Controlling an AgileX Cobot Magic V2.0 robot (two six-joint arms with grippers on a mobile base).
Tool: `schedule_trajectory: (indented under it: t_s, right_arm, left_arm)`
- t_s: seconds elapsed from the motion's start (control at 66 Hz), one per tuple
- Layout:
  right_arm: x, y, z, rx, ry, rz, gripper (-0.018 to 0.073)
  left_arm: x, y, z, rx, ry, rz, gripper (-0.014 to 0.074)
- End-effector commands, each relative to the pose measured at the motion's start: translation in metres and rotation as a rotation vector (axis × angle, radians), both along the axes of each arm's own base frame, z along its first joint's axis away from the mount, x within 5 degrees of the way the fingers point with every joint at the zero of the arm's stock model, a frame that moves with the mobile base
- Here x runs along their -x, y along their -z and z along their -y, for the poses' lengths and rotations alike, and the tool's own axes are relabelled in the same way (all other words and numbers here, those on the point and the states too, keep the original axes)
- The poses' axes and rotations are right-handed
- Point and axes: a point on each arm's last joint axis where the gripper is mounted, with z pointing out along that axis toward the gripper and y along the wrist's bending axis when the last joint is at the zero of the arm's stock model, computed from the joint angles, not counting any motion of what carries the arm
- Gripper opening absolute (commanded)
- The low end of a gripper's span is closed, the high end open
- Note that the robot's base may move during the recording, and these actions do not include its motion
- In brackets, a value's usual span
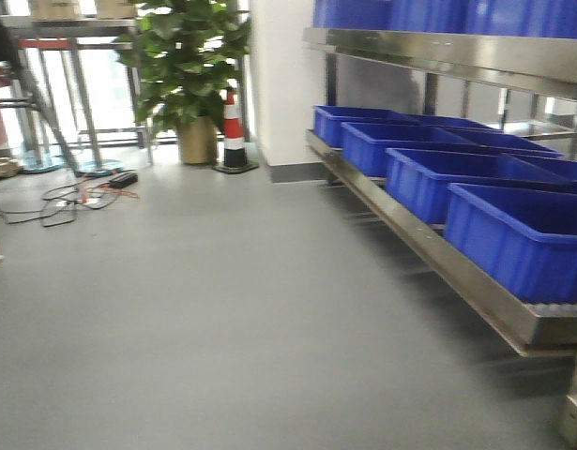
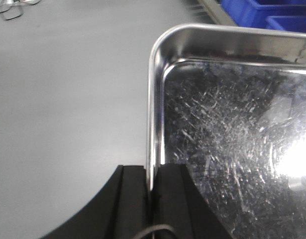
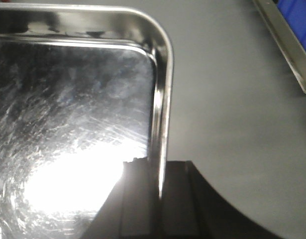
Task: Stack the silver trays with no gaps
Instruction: 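Hold the tray with both grippers while the base turns away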
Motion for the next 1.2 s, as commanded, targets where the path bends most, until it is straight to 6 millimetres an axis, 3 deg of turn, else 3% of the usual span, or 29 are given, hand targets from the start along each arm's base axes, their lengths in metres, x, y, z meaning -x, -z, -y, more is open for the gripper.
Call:
schedule_trajectory:
  t_s: [0.0,1.182]
  right_arm:
    - [0.0,-0.0034,-0.0024,-0.006,-0.034,0.037,-0.0025]
    - [0.0,-0.0034,-0.0024,-0.006,-0.033,0.037,-0.0025]
  left_arm:
    - [0.001,-0.0061,-0.0002,-0.005,0.021,0.045,-0.0016]
    - [0.001,-0.0061,-0.0002,-0.005,0.021,0.045,-0.0016]
